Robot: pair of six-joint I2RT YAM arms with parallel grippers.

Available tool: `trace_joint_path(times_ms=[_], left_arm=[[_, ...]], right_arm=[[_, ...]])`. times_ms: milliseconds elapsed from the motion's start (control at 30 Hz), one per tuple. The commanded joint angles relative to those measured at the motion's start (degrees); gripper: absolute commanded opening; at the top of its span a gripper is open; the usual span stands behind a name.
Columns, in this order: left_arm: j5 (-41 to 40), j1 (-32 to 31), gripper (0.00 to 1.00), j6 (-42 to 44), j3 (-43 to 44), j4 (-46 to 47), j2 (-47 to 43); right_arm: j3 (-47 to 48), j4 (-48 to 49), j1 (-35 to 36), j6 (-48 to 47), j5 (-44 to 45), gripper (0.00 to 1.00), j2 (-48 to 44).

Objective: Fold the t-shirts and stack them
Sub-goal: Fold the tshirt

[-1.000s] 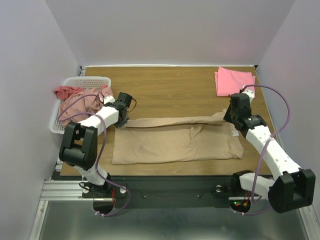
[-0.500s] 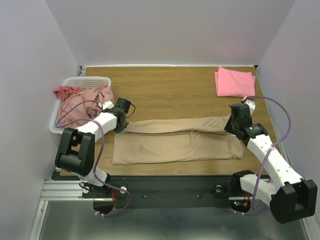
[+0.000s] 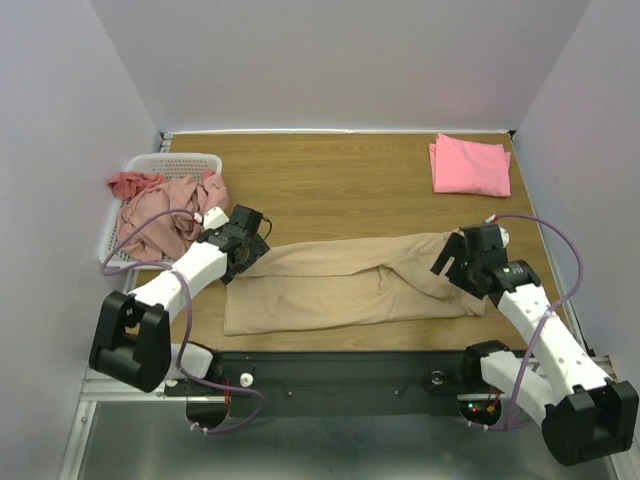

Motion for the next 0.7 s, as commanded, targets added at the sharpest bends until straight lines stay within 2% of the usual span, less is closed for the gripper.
trace_joint_path(times_ms=[0,67,233,267,367,467,600,667], left_arm=[[-2.03,-2.05,0.96,-1.64,3.74,-4.28,-4.83],[-2.3,-3.46,0.98,-1.47,5.93,-4.46,-4.83],[-0.99,-5.48,0.99,0.72,10.24,-2.1,0.95],[-0.2,-5.75,0.98,1.43,10.68,-1.22,1.93],[2.97,-6.1,0.98,3.01,10.08,2.21,5.27],[3.59,-6.1,0.99,3.45,8.41,4.41,7.56],[4.47,-6.01,0.99,3.28,5.86,6.43,9.67],[4.64,-6.1,0.98,3.1,4.54,7.14,10.89]], right_arm=[[6.09,-0.74,-0.28,-0.39,-2.81,0.93,-4.21],[6.62,1.53,-0.28,-2.23,-3.77,1.0,-4.22],[6.36,10.32,-0.28,-8.03,-15.27,1.0,2.89],[6.45,12.78,-0.28,-8.57,-16.51,1.0,6.99],[7.59,14.47,-0.28,-9.45,-14.87,1.0,14.38],[7.59,14.82,-0.28,-9.27,-11.26,1.0,17.84],[5.14,16.05,-0.28,-9.63,-11.51,1.0,21.62],[3.99,17.63,-0.28,-10.33,-14.92,1.0,22.32]])
